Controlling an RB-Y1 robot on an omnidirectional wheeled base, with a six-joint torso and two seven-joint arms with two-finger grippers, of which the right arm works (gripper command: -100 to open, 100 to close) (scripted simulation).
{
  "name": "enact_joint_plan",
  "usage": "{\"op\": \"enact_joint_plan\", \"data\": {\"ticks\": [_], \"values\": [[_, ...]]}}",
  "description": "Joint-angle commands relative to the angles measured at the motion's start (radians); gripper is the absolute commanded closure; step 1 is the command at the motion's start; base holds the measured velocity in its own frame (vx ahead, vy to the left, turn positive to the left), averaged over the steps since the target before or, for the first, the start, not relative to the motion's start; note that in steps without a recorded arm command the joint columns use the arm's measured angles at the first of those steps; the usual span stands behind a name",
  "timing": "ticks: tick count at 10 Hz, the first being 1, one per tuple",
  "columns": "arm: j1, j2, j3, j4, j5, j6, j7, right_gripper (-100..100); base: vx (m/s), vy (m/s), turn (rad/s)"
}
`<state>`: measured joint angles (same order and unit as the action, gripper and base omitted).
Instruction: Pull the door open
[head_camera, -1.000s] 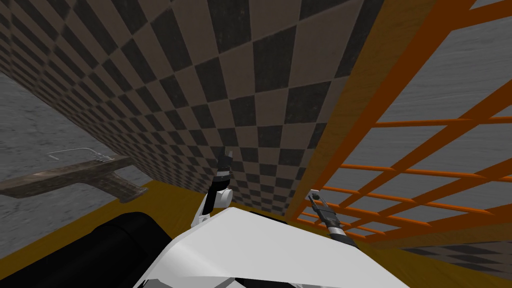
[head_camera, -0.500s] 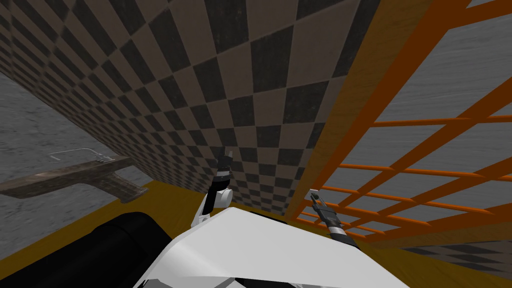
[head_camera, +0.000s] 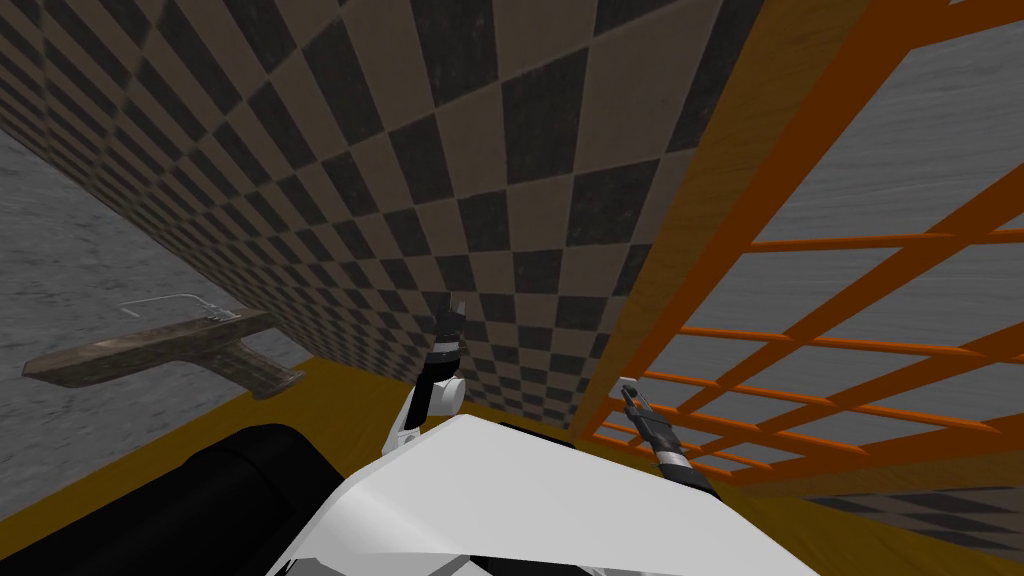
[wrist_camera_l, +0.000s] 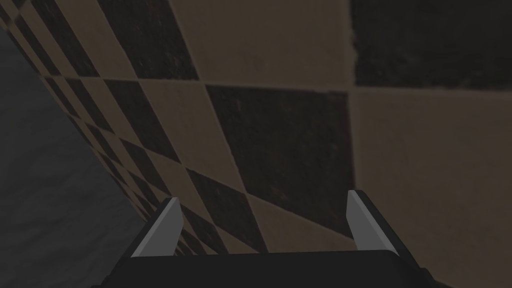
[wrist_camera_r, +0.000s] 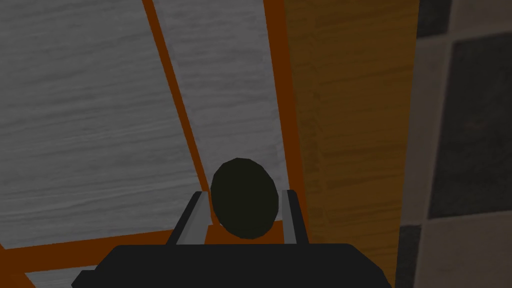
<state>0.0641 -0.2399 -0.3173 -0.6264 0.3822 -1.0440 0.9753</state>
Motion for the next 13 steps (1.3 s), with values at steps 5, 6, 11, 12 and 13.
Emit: {"op": "enact_joint_plan", "data": {"ticks": [5,6,11,12,13], "values": [[-0.01,0.0,0.023,0.01,-0.032,0.003,-0.145,100,-0.025,-0.012,0.027],[-0.01,0.0,0.023,0.01,-0.032,0.003,-0.158,100,-0.028,-0.014,0.02],[-0.017,-0.002,0.041,0.014,-0.06,0.007,-0.274,100,-0.028,-0.009,0.022],[-0.019,-0.003,0.048,0.016,-0.07,0.008,-0.311,100,-0.031,-0.014,0.032],[-0.022,-0.004,0.055,0.018,-0.082,0.01,-0.337,100,-0.041,-0.014,0.051]]}}
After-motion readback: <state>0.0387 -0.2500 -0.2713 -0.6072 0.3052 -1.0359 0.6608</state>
